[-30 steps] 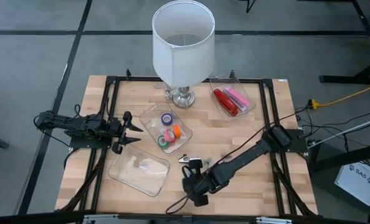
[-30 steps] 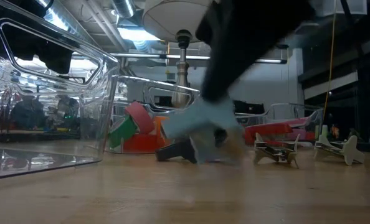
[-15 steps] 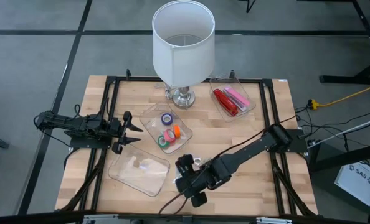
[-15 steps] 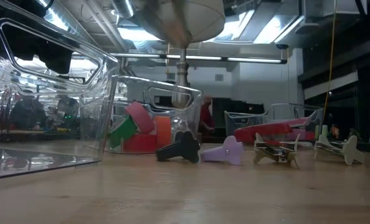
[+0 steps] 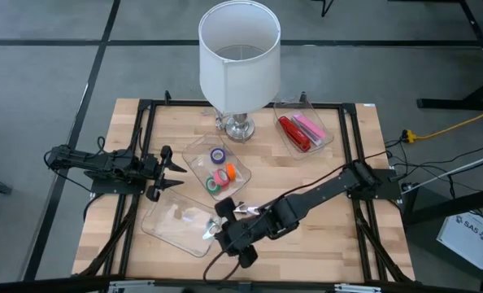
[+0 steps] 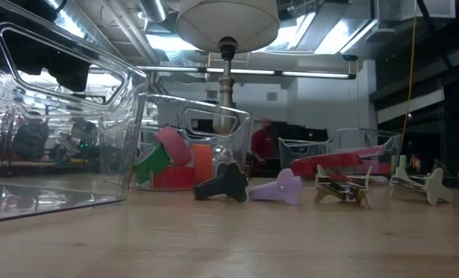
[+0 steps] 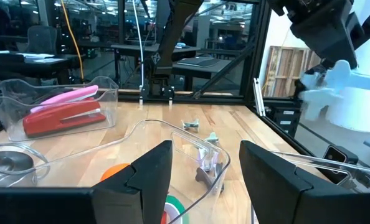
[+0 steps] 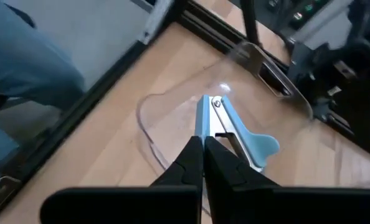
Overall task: Pick and place Stapler, Stapler remover, tape
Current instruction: Put the left blue staple remover into the bottom transparent bin
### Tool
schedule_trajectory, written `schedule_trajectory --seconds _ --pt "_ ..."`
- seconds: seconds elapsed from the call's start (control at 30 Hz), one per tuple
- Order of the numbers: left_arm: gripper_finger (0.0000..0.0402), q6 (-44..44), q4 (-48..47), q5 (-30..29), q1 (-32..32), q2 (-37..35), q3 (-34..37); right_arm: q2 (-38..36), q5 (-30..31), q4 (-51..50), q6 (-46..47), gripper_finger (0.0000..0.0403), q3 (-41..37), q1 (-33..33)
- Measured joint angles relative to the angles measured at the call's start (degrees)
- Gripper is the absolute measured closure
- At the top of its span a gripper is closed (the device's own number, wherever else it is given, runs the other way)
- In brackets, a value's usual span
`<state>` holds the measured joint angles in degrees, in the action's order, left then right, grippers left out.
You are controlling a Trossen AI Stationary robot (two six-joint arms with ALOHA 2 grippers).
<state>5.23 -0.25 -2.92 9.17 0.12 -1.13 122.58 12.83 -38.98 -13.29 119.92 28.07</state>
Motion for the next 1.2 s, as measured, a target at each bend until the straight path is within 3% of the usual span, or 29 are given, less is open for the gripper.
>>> schedule_trajectory --seconds 0.17,0.33,0.6,0.9,1.2 --pt "0.0217 0.0 0.0 0.0 0.0 0.0 0.0 -0.3 2.6 -3.8 3.3 0.0403 0.0 -0.5" --pt "0.0217 0.0 0.0 0.0 0.0 0.0 0.0 -0.5 2.6 -12.5 14.3 0.0403 -2.1 -1.7" --pt "0.0217 0.0 0.0 0.0 0.0 0.0 0.0 -0.5 2.9 -13.2 20.5 0.0403 -8.0 -1.8" --pt "0.0217 0.0 0.0 0.0 0.0 0.0 0.0 -1.2 2.1 0.2 12.4 0.0403 -8.0 -1.8" --pt "0.0217 0.0 0.0 0.0 0.0 0.0 0.0 3.7 -2.1 16.6 4.6 0.0403 -8.0 -2.5"
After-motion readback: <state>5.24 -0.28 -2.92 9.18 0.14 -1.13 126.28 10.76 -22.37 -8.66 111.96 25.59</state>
